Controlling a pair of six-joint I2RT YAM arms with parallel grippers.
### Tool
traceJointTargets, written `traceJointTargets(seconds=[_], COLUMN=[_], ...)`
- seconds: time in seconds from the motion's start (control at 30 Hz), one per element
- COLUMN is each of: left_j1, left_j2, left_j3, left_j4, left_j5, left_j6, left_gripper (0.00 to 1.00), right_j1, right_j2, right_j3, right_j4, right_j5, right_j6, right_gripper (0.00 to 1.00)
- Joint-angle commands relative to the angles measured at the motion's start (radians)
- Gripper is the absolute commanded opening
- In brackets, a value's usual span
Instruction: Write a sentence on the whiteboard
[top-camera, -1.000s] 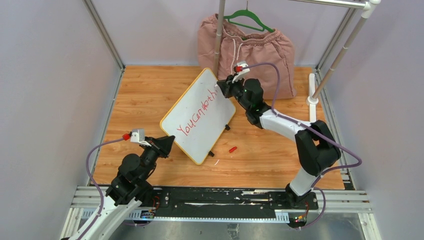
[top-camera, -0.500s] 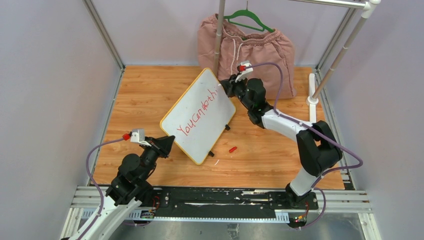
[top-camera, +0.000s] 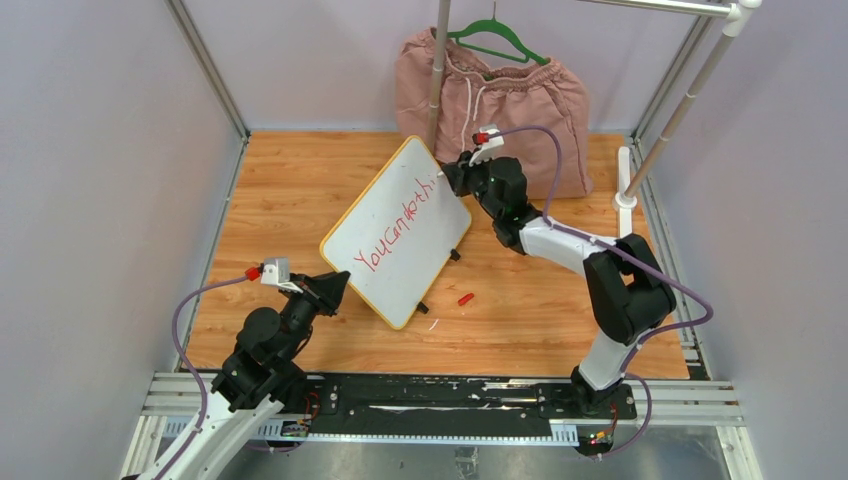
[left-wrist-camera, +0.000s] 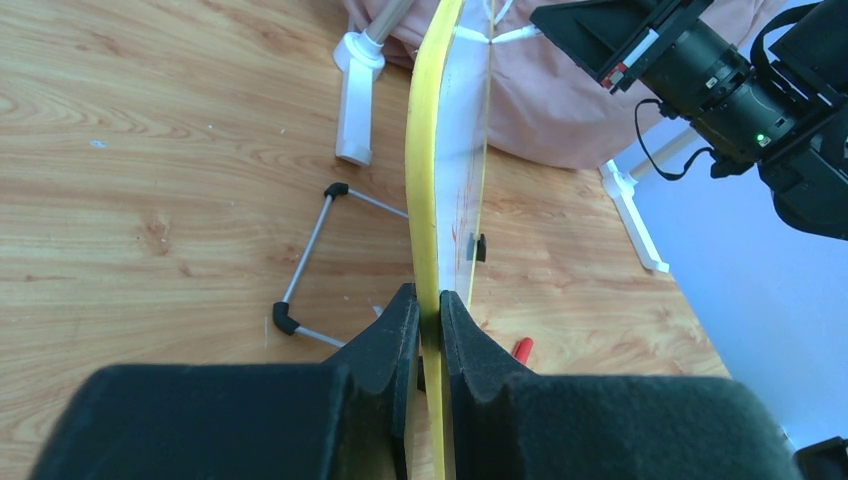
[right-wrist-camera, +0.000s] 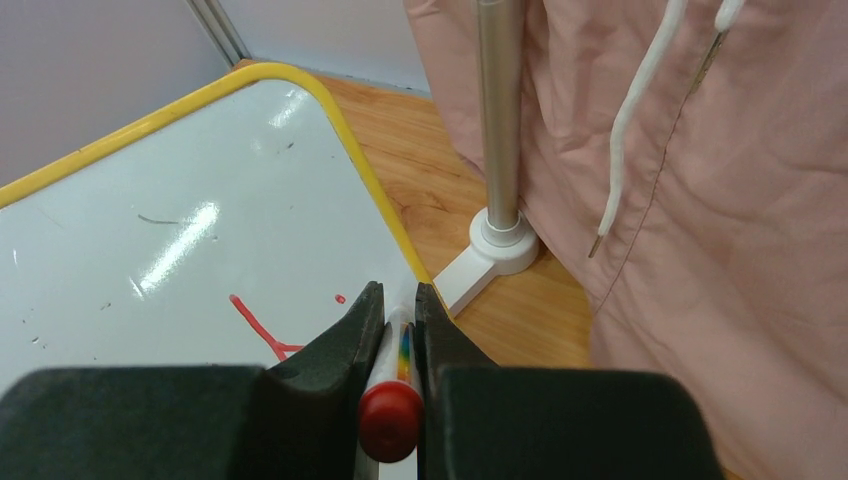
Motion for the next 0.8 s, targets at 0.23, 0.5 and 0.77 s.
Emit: traceJointTargets(seconds=[0.23,0.5,0.77], left_j1=[-0.002,-0.002,-0.003], left_j2=[-0.062,-0.062,-0.062], left_j3=[0.005,0.005,0.006], left_j4=[-0.044,-0.043,-0.043], left_j5=[-0.003,-0.004,-0.003], left_j6=[0.053,0.054,0.054], left_gripper=[0.0,0.0,0.0], right_j1=[-0.006,0.027,0.046], right_j2=[0.024,0.02,0.005], right_j3=[0.078,0.051,-0.022], right_j4=[0.012,0.011,0.038], right_j5=[-0.024,-0.039,-0.019], right_j6=[0.006,-0.001,0.012], right_gripper=[0.0,0.0,0.0])
